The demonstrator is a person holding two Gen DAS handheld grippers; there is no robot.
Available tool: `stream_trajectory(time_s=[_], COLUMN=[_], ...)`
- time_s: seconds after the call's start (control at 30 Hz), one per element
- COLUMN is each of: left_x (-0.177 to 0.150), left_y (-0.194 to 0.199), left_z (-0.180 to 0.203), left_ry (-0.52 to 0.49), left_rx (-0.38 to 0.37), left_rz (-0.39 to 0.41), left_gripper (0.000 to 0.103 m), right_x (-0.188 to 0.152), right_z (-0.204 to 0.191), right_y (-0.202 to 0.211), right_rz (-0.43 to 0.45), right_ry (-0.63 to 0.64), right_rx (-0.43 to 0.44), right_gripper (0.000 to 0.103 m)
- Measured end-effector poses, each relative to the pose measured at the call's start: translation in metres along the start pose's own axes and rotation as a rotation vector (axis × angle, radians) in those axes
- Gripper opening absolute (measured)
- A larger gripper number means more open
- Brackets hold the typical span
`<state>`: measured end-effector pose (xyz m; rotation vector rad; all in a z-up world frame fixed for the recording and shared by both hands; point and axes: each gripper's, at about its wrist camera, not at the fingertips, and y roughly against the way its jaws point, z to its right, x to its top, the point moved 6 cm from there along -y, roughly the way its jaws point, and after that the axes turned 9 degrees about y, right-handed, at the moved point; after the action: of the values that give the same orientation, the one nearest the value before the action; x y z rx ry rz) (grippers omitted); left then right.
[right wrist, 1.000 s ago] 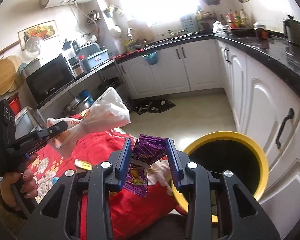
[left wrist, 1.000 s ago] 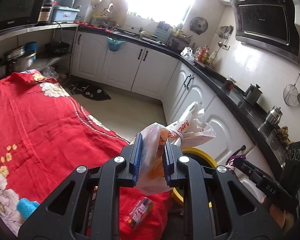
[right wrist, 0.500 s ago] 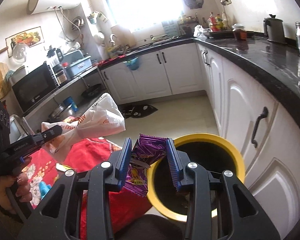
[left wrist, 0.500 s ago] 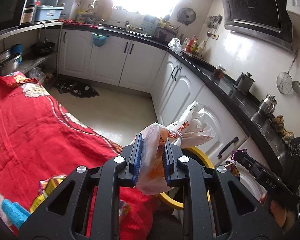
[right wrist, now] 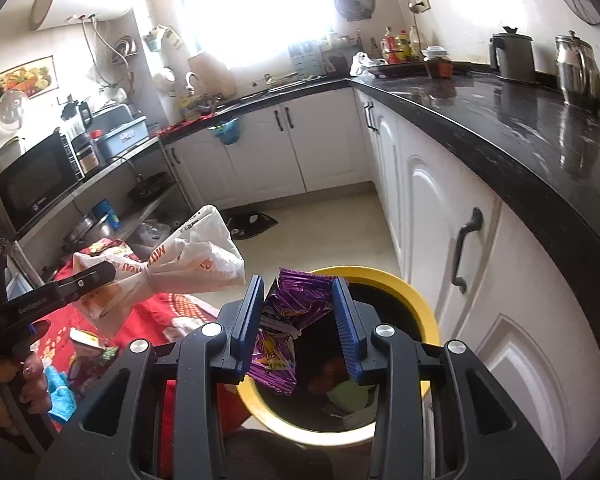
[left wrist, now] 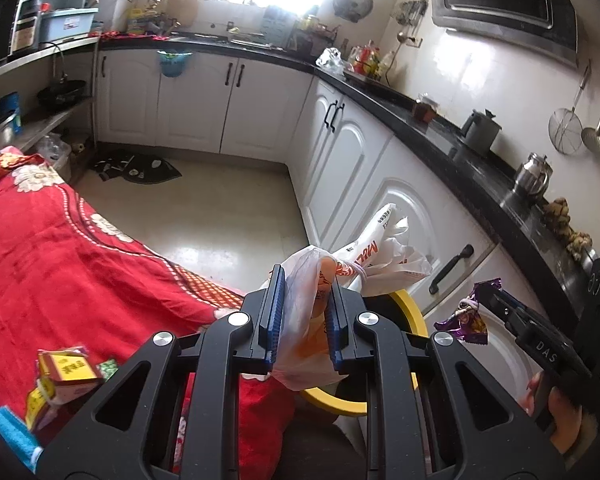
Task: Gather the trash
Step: 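Carry the white bag and purple wrapper in both tools over the yellow bin, then open both tools to drop the bag and wrapper into the bin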
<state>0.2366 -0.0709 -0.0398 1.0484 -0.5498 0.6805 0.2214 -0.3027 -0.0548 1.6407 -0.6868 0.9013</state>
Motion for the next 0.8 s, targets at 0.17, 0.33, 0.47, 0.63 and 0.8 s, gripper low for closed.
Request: stream_trajectory(time_s=[0.17,0.33,0.47,0.63,0.8], left_x=[-0.008,-0.016,-0.021,-0.029,-0.037], left_y=[-0.015,-0.030,-0.040,-0.054,-0.070], left_z=[0.009,0.018,0.023,0.026,0.028], left_ry=[-0.024,-0.045,-0.062,-0.078,-0.089], left_rx=[0.002,0.003,0.007,0.016,0.030], left_rz=[-0.031,-0.060,-0.080,-0.105,-0.134], left_gripper=[0.013,0.014,0.014,0.014,0.014], right_x=[-0.008,-0.015,-0.021,-0.027,-0.036], right_z=[0.011,0.020,0.027,0.032,0.034], right_y=[-0.005,-0.010,-0.015,-0.024,-0.034], right_rz=[-0.014,-0.030,-0.044,-0.069,-0.098], right_ry=[0.004,0.011,0.007,0.010,0.013], right_rx=[-0.038,-0.068,-0.081,-0.093,-0.094], right_gripper=[0.034,0.034,0.034,0.034,0.034])
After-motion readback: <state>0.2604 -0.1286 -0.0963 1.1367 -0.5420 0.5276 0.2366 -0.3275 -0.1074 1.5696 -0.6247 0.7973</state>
